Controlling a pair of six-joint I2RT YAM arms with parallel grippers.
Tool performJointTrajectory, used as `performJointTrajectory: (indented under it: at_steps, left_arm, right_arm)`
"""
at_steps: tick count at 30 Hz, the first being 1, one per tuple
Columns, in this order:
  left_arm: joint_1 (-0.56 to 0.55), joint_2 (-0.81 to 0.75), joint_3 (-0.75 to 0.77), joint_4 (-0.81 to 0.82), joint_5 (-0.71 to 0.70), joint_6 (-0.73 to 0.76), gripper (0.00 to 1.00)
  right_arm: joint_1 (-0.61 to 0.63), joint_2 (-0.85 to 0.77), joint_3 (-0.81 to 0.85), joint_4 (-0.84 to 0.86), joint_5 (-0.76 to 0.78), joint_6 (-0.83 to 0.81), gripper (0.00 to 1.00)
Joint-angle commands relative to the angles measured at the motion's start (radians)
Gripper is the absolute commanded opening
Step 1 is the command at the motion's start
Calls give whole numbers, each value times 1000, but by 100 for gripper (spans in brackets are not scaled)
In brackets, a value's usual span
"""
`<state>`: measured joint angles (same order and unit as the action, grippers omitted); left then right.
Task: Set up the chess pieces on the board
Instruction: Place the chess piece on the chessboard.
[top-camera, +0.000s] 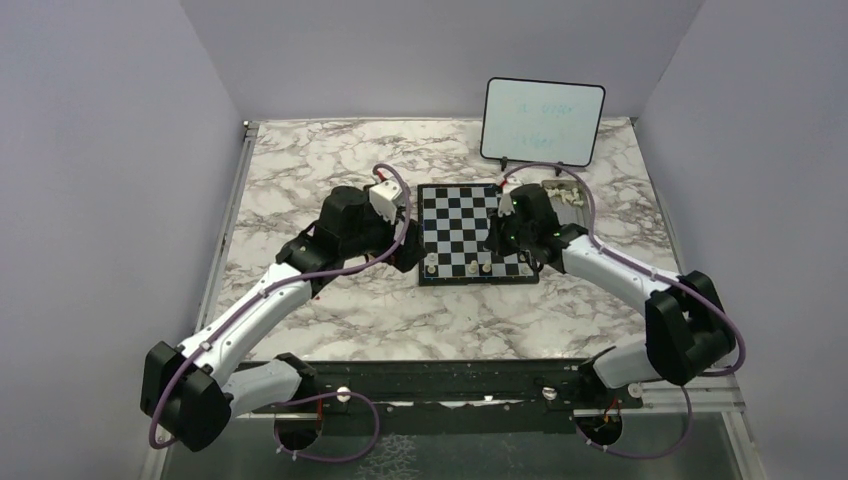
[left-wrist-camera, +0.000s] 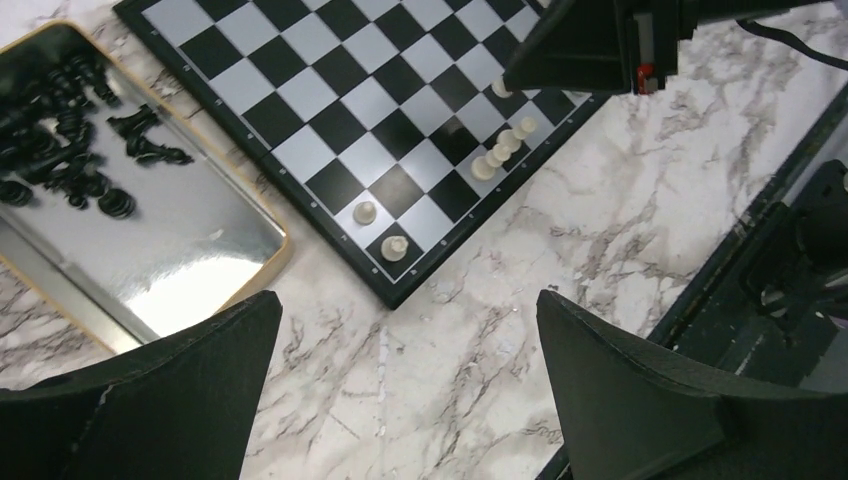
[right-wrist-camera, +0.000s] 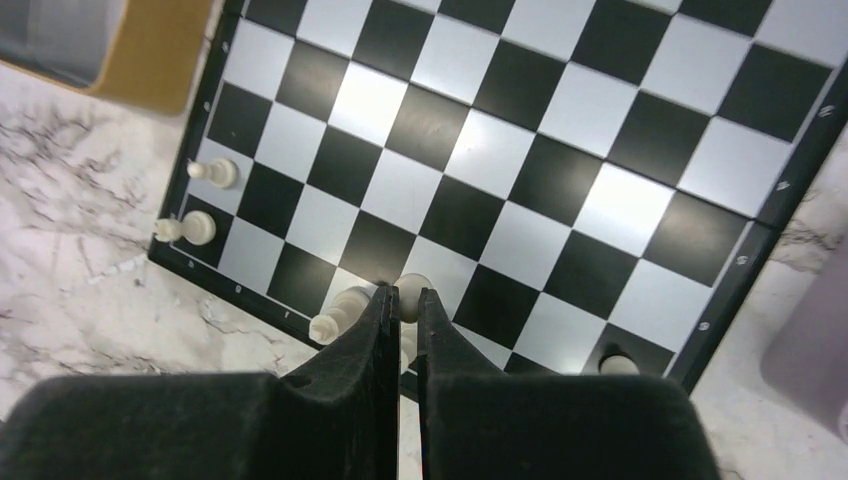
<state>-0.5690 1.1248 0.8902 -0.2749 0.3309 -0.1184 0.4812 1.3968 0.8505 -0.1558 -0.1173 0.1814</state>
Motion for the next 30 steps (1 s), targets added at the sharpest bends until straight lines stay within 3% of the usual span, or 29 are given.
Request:
performJointTrajectory:
  at_steps: [1, 18, 30]
  left_arm:
    - [9, -40, -37, -53, -102, 11, 99]
    - [8, -134, -114, -32, -178, 46, 99]
    - [9, -131, -116, -29, -176, 48, 99]
  right_arm:
    - [64, 76, 58, -57, 145, -4, 4]
    - [143, 196, 106, -96, 271, 56, 4]
    - [142, 232, 130, -127, 260, 66, 7]
